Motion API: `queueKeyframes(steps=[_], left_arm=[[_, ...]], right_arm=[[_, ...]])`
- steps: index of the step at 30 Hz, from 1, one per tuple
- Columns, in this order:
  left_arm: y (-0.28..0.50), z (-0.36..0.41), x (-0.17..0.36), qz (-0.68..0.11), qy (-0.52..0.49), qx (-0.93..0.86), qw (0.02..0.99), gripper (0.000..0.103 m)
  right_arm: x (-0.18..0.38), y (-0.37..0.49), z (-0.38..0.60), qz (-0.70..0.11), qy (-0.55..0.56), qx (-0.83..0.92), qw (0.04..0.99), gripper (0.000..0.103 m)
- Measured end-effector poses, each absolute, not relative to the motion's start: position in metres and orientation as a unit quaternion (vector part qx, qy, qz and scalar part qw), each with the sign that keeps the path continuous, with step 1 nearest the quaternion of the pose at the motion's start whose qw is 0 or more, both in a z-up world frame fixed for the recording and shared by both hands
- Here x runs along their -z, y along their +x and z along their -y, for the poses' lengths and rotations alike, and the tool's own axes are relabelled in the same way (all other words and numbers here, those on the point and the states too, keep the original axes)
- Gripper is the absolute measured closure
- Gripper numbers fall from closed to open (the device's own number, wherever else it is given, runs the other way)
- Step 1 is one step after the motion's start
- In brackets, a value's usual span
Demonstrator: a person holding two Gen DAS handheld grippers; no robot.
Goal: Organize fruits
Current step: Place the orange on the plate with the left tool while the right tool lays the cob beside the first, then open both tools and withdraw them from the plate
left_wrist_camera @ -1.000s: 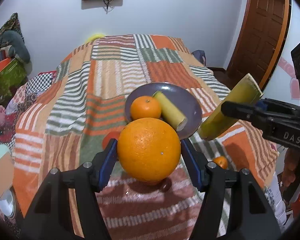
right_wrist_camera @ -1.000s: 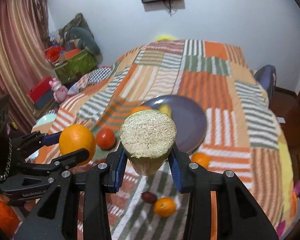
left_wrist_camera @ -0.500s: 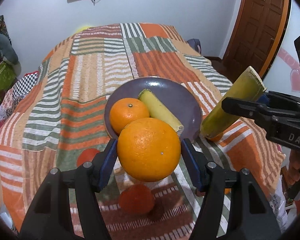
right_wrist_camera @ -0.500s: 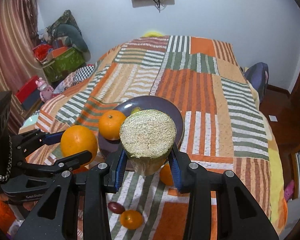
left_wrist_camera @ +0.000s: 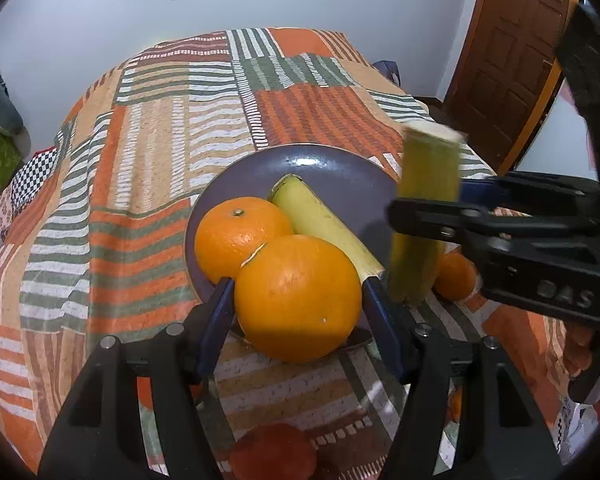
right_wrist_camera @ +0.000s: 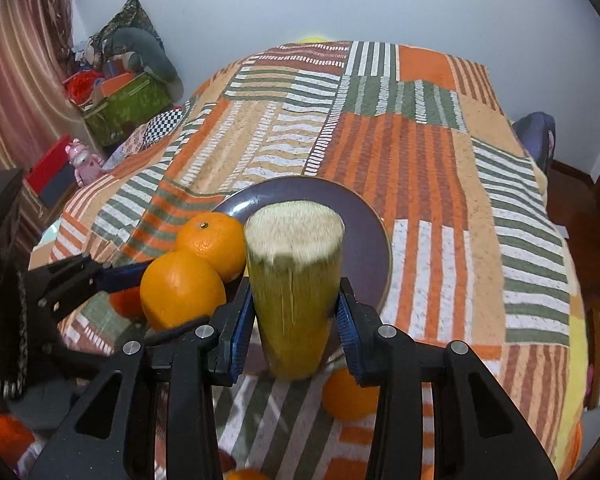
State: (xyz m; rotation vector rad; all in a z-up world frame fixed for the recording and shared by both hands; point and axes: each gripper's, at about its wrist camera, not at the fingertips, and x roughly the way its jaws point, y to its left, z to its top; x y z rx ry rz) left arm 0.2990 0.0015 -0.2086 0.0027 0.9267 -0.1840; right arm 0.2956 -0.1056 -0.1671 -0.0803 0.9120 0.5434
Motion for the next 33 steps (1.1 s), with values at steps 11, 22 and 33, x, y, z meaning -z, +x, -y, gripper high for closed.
queueKeyframes(steps=[11,22,33], left_arm=[[0.314,-0.012,0.218,-0.462,-0.018,0.088,0.882,0.039],[0.306,-0.023,0.205,-0.444,-0.036,0.085,0.891,0.038],[0.267,-0.044,0.153,-0.387,-0.049,0.066,0.918,0.038]], right_arm=[[0.187,0.326,0.093,-0.464,-0.019,-0.250,0.849,0.067],[0.193,0.330,0.084,-0.470,-0.046,-0.235,0.849,0.066],[0.143,0.290,0.107,-0.411,-0.047,-0.244,0.877,0.059]])
